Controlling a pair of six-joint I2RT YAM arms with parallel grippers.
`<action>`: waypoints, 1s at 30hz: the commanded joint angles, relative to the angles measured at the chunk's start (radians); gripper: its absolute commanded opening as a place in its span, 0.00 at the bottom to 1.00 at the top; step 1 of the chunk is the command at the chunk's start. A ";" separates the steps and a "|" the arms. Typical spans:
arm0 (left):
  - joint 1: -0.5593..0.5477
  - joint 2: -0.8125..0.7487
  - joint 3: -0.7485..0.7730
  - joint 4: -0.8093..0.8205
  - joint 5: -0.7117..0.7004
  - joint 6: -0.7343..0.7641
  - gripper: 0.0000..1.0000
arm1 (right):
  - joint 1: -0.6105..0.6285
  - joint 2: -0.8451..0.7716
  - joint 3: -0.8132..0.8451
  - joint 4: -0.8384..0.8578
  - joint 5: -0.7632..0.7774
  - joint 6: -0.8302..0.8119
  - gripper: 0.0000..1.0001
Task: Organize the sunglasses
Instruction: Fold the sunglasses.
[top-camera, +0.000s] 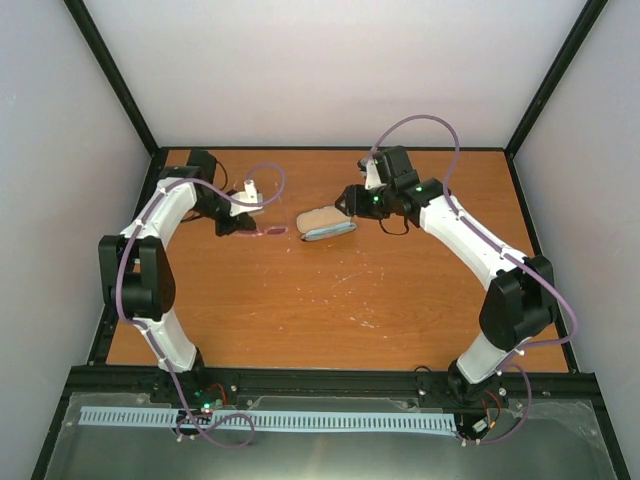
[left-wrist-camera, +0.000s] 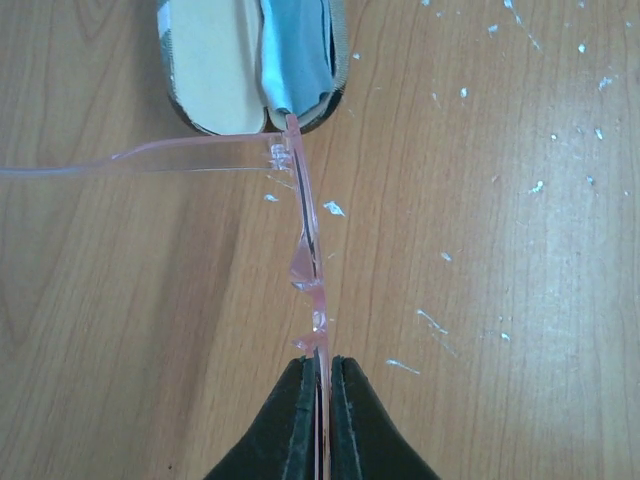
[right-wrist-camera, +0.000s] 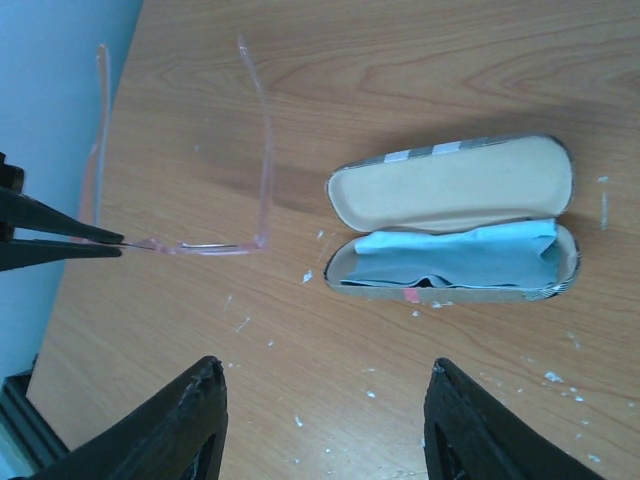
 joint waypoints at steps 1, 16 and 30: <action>-0.006 -0.067 -0.011 0.109 0.072 -0.083 0.01 | 0.003 0.020 0.045 0.012 -0.095 0.030 0.57; -0.223 -0.241 -0.132 0.721 -0.105 -0.386 0.01 | 0.006 0.142 0.025 0.469 -0.408 0.603 0.66; -0.313 -0.193 -0.116 0.880 -0.286 -0.463 0.01 | 0.052 0.213 0.199 0.324 -0.206 0.610 0.65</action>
